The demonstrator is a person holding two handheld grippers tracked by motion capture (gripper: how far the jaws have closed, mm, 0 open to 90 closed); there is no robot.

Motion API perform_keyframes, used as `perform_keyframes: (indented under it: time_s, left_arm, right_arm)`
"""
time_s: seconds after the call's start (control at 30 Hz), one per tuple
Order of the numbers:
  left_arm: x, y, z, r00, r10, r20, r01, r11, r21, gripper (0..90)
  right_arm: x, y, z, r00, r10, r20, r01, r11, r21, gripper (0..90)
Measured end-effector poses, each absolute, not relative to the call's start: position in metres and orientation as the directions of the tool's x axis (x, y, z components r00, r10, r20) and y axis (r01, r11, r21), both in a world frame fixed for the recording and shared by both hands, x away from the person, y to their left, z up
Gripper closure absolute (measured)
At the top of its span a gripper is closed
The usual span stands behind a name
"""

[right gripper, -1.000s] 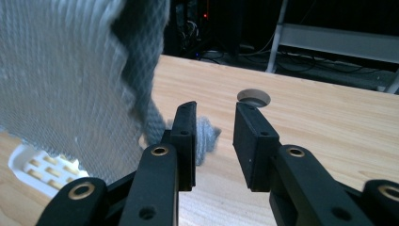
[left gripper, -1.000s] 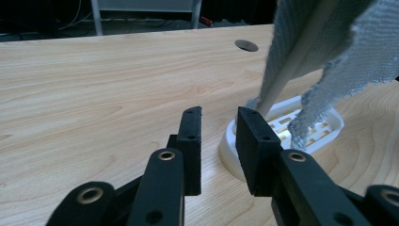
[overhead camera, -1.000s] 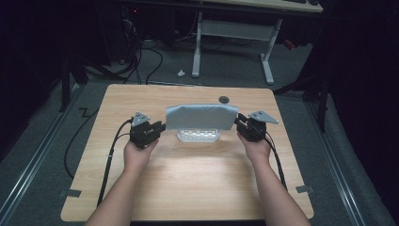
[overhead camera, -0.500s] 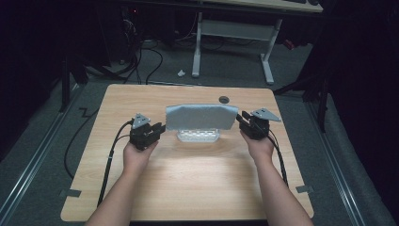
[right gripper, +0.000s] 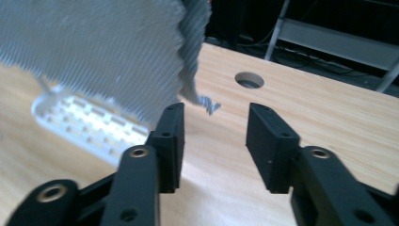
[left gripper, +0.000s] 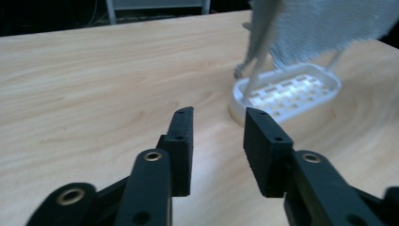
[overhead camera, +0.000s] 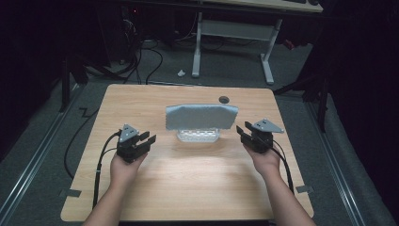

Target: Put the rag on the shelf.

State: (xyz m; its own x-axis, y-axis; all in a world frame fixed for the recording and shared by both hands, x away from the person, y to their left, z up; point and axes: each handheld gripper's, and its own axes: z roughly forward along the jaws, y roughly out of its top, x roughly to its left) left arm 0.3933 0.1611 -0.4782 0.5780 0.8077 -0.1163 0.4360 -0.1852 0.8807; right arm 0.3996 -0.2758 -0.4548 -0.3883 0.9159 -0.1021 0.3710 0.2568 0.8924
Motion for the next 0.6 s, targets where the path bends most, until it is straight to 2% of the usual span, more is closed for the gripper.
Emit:
perform_keyframes:
  time_s: [0.07,0.2,0.3,0.37,0.4,0.43,0.5,0.6]
  left_arm:
    - [0.377,0.163,-0.477,0.598,0.791,-0.125,0.448,-0.201,0.871,57.7]
    - [0.340,0.162,-0.486,0.631,0.765,-0.129,0.503,-0.277,0.819,49.9]
    - [0.313,0.157,-0.497,0.644,0.750,-0.154,0.526,-0.287,0.801,46.6]
    - [0.294,0.151,-0.507,0.669,0.730,-0.137,0.508,-0.314,0.802,44.2]
    - [0.284,0.149,-0.512,0.674,0.730,-0.116,0.487,-0.319,0.813,46.0]
    - [0.279,0.146,-0.514,0.683,0.722,-0.108,0.482,-0.334,0.810,49.4]
    - [0.277,0.139,-0.511,0.719,0.690,-0.089,0.461,-0.377,0.804,45.4]
    - [0.282,0.132,-0.514,0.723,0.688,-0.054,0.447,-0.407,0.797,43.5]
  right_arm:
    - [0.386,-0.276,-0.454,-0.389,0.912,-0.128,0.346,0.274,0.897,56.9]
    - [0.355,-0.275,-0.455,-0.404,0.904,-0.139,0.358,0.296,0.886,52.5]
    - [0.331,-0.272,-0.461,-0.424,0.900,-0.098,0.388,0.278,0.879,48.9]
    - [0.315,-0.268,-0.468,-0.443,0.892,-0.091,0.402,0.289,0.869,47.1]
    - [0.308,-0.266,-0.472,-0.448,0.890,-0.084,0.410,0.288,0.865,46.5]
    - [0.301,-0.263,-0.479,-0.446,0.892,-0.074,0.422,0.282,0.861,45.7]
    - [0.286,-0.259,-0.497,-0.450,0.892,-0.045,0.440,0.266,0.858,45.3]
    - [0.279,-0.252,-0.514,-0.505,0.856,-0.113,0.461,0.379,0.802,42.6]
